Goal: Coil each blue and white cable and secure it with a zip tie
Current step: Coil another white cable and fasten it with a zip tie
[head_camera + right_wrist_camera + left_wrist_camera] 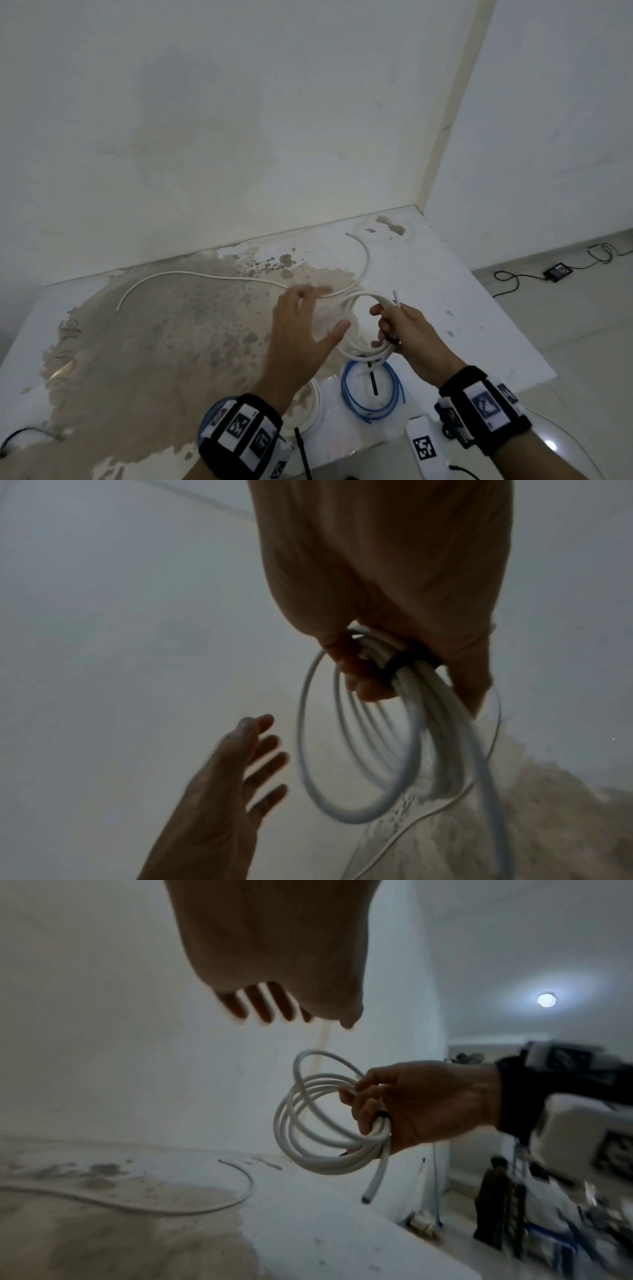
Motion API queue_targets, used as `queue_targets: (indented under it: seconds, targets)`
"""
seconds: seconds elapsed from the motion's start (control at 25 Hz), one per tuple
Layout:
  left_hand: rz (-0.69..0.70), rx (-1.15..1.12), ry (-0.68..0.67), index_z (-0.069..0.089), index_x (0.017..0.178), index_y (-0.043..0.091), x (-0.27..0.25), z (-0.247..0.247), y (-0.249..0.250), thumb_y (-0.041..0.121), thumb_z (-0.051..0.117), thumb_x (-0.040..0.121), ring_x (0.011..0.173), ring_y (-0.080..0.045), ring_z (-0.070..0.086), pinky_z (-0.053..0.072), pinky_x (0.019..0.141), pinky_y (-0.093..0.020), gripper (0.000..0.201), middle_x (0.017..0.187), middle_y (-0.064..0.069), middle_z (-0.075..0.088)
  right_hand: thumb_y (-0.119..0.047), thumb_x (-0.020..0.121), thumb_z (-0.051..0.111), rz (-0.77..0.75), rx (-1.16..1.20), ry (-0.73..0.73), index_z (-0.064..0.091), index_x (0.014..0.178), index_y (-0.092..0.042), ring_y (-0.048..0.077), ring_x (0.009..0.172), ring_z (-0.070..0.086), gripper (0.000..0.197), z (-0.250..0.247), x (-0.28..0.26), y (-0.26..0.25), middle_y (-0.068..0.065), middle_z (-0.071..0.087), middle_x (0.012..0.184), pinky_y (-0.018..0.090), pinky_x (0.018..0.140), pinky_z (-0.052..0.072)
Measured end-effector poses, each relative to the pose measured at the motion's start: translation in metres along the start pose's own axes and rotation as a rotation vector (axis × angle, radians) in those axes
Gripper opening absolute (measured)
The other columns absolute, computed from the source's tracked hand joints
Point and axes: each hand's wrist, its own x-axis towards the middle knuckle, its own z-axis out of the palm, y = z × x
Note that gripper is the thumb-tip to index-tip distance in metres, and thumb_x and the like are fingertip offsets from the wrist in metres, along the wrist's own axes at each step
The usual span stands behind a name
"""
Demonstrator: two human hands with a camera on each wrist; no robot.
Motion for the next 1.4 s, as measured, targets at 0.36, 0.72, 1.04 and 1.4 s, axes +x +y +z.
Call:
queue_targets:
  seconds: [0.36,0.72,1.04,1.4]
  targets:
    - [-0.54,-0.849,-0.177,0.06,0.087,0.003,0.012,0.036,0.025,0.033,0.048,0.099,0.042,-0.019,0.053,0.054,0.058,-0.04,0.034,0.05,-0.004,0.051,-0.018,0.091,0.047,0.096,0.301,0.001,0.066,0.092,-0.005,0.015,0.054,0.044,0.022,0.002,0.018,0.002,0.005,0.05,0.075,0.028,0.046,0.037]
    - [-0.833,-0.827,-0.172,0.052,0.076,0.011,0.019,0.065,0.021,0.045,0.032,0.103,0.052,-0.013,0.059,0.049,0.053,-0.026,0.048,0.057,0.0,0.051,-0.029,0.098,0.061,-0.06,0.0,0.198,0.073,0.094,-0.001,0.014,0.058,0.062,0.031,-0.017,0.024,0.02,0.012,0.073,0.086,0.027,0.057,0.049]
    - [-0.837,-0.852,-0.61,0.059,0.099,0.004,0.002,0.094,0.016,0.026,0.044,0.103,0.065,-0.013,0.064,0.055,0.064,-0.024,0.027,0.083,-0.012,0.062,-0.041,0.098,0.058,0.11,-0.236,0.137,0.072,0.102,-0.008,0.017,0.059,0.059,0.036,-0.078,0.038,0.03,0.014,0.071,0.092,0.031,0.058,0.043]
    - [-0.861,-0.667,-0.869,0.059,0.113,0.011,-0.001,0.123,0.028,0.039,0.055,0.097,0.068,-0.017,0.069,0.058,0.064,-0.027,0.033,0.103,-0.006,0.065,-0.042,0.086,0.075,0.026,-0.612,0.176,0.076,0.082,-0.008,0.009,0.045,0.047,0.034,-0.138,0.075,0.056,-0.009,0.056,0.049,0.025,0.052,0.039]
